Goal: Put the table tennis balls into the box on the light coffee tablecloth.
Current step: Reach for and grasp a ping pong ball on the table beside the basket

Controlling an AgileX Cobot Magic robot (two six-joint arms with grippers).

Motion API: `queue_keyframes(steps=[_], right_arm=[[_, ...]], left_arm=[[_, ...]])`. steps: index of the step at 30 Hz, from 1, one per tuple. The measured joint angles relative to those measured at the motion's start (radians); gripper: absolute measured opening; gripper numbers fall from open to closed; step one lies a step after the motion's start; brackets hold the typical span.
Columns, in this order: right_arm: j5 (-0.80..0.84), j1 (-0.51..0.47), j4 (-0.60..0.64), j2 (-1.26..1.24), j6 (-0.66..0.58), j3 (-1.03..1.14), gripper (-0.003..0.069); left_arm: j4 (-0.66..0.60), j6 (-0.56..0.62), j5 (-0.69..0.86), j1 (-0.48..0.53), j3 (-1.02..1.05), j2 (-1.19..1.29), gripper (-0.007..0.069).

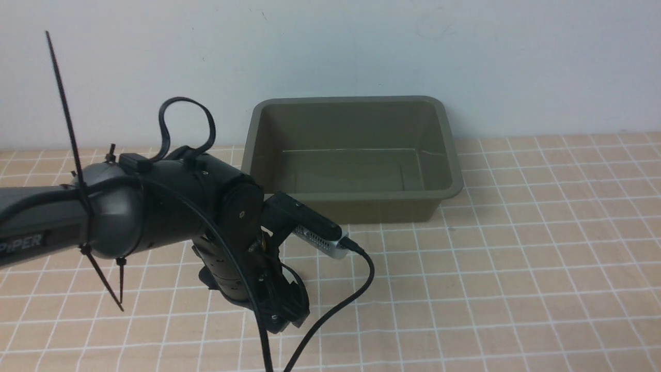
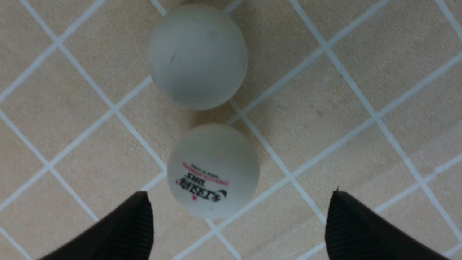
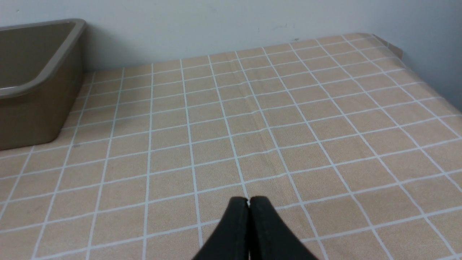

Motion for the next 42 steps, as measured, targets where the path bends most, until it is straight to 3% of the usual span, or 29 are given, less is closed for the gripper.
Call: queue_keyframes(steps=[9, 28, 31, 37, 42], right_arm=[[0.0, 0.0, 0.0, 0.0, 0.0, 0.0, -0.0015], [0.0, 0.0, 0.0, 0.0, 0.0, 0.0, -0.0015], [0.0, 0.0, 0.0, 0.0, 0.0, 0.0, -0.0015], [0.0, 0.0, 0.0, 0.0, 0.0, 0.0, -0.0015], [0.0, 0.0, 0.0, 0.0, 0.0, 0.0, -0.0015]], left_arm=[[0.001, 0.009, -0.04, 0.046, -0.005, 0.018, 0.054], [-0.005, 0.018, -0.071, 0.048, -0.007, 0.099, 0.0538], [-0.005, 0.018, -0.071, 0.048, -0.007, 0.106, 0.0515], [-0.005, 0.018, -0.071, 0.048, -0.007, 0.11, 0.0325], [-0.005, 0.018, -0.037, 0.048, -0.01, 0.11, 0.0319]])
